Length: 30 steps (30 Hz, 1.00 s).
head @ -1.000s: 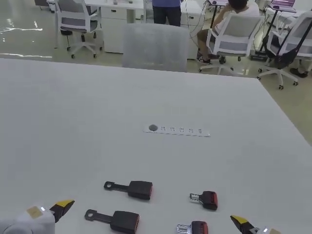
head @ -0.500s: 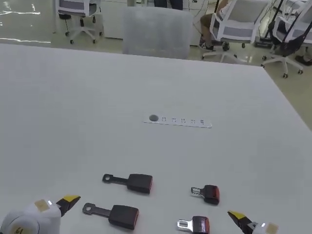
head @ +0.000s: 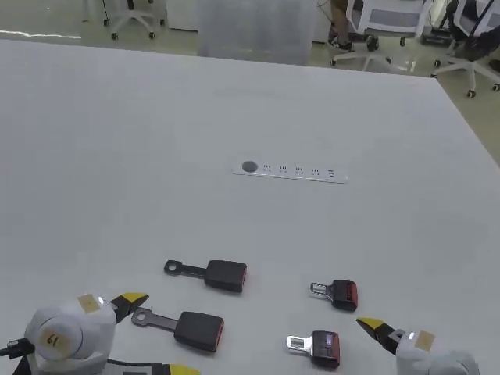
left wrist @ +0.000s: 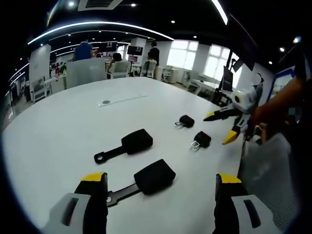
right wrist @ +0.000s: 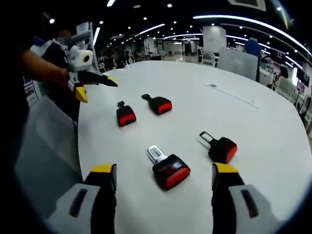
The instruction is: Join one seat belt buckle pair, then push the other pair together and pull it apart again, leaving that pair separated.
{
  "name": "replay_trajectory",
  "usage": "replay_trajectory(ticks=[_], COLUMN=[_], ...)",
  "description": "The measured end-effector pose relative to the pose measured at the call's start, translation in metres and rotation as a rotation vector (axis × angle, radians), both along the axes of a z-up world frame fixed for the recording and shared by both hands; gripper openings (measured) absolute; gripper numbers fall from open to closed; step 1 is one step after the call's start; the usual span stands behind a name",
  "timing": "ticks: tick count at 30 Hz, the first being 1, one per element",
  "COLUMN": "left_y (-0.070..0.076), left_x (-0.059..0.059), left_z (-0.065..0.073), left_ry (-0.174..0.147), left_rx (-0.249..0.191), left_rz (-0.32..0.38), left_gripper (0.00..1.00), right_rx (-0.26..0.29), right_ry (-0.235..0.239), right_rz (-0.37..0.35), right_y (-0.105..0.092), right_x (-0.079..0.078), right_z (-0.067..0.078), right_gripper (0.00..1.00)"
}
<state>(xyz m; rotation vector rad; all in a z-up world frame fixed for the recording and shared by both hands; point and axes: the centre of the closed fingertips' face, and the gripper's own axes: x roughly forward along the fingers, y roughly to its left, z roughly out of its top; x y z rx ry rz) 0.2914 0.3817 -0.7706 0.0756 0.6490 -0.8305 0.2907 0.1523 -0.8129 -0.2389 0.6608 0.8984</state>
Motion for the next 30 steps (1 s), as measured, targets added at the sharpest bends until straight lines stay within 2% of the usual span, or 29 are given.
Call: replay_trajectory(ticks=[1,4,11,16,20,24,30], left_y=[-0.001,-0.003,-0.012,-0.019,-0.022,-0.026,-0.027], left_x=[0.002,0.001,0.007,0.013,0.016,0.015,0.015], left_z=[-0.002,-0.011,-0.027,-0.033,-0.043,-0.058,-0.073], left_ry=[0.005,0.011,0.03,0.041,0.05,0.057,0.073], left_rx=[0.006,0.059,0.1,0.098,0.126,0.184,0.226], left_rz=[-0.009,-0.065,-0.158,-0.21,-0.257,-0.344,-0.434], left_gripper=[0.91,0.9,0.86,0.78,0.74,0.73,0.72], right_rx=[-0.005,-0.005,0.009,-0.016,-0.013,-0.027,-0.038], right_ry=[0.001,0.021,0.06,0.084,0.099,0.117,0.135], right_rz=[0.007,0.024,0.095,0.177,0.224,0.263,0.318], right_y=[-0.001,-0.002,0.002,0.003,0.005,0.004,0.005], right_x=[0.001,0.003,0.006,0.007,0.008,0.009,0.01], right_z=[-0.001,-0.006,-0.011,-0.022,-0.025,-0.03,-0.036], right_gripper=[0.82,0.81,0.77,0.75,0.74,0.73,0.71])
